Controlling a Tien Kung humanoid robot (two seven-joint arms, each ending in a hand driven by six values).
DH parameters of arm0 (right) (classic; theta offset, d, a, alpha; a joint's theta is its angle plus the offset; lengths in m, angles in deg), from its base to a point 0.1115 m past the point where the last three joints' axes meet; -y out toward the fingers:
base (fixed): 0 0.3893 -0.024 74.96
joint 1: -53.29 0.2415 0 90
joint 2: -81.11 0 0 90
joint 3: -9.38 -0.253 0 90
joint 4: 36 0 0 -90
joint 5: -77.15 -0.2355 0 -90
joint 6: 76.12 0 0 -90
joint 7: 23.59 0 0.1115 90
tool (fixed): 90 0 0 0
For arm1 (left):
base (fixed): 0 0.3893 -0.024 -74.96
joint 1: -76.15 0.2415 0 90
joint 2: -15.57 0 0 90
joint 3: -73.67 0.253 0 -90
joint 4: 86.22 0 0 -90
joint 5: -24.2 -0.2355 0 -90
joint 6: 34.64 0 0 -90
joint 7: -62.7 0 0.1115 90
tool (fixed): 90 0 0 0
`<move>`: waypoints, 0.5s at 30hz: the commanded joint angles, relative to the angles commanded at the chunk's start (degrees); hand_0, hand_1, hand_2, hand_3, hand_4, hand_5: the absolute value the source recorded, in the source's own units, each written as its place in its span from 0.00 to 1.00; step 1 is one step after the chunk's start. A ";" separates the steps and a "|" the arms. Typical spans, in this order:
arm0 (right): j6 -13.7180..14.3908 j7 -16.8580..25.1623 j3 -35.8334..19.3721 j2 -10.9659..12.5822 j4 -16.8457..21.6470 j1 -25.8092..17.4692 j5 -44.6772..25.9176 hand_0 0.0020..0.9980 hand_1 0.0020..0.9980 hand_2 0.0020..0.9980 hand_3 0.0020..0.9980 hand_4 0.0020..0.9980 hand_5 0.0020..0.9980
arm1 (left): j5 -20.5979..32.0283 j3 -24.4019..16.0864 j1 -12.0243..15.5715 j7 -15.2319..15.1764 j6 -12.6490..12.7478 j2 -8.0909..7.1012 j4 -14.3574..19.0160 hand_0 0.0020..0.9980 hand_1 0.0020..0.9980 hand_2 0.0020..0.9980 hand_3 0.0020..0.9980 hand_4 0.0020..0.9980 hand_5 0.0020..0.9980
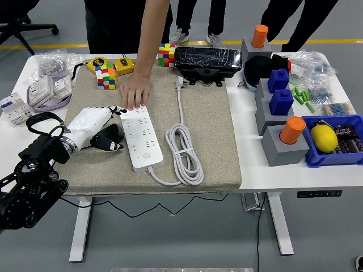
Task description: Pick up the plug,place it near the board,insert it into the board,press the button
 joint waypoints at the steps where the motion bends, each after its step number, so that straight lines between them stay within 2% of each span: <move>1: -0.02 0.03 0.03 0.00 0.00 0.01 -0.03 0.78 0.73 0.73 0.76 1.00 1.00 | 0.02 0.00 -0.04 0.02 0.08 0.02 -0.16 0.40 0.66 0.70 0.81 1.00 0.21; 4: -0.06 0.12 0.20 0.04 0.00 0.15 -0.15 0.78 0.73 0.73 0.76 1.00 1.00 | -0.09 -0.05 -0.20 0.23 0.12 0.05 -0.82 0.40 0.66 0.70 0.81 1.00 0.21; 5: -0.04 0.16 0.27 0.08 0.00 0.19 -0.23 0.78 0.73 0.73 0.76 1.00 1.00 | -0.21 -0.17 -0.22 0.31 0.11 0.10 -1.31 0.36 0.60 0.64 0.76 1.00 0.20; 15: -0.12 0.12 0.21 0.05 0.00 -0.06 -0.21 0.78 0.73 0.73 0.76 1.00 1.00 | -1.65 -0.96 0.01 0.82 -0.19 0.42 -3.31 0.35 0.59 0.60 0.73 1.00 0.19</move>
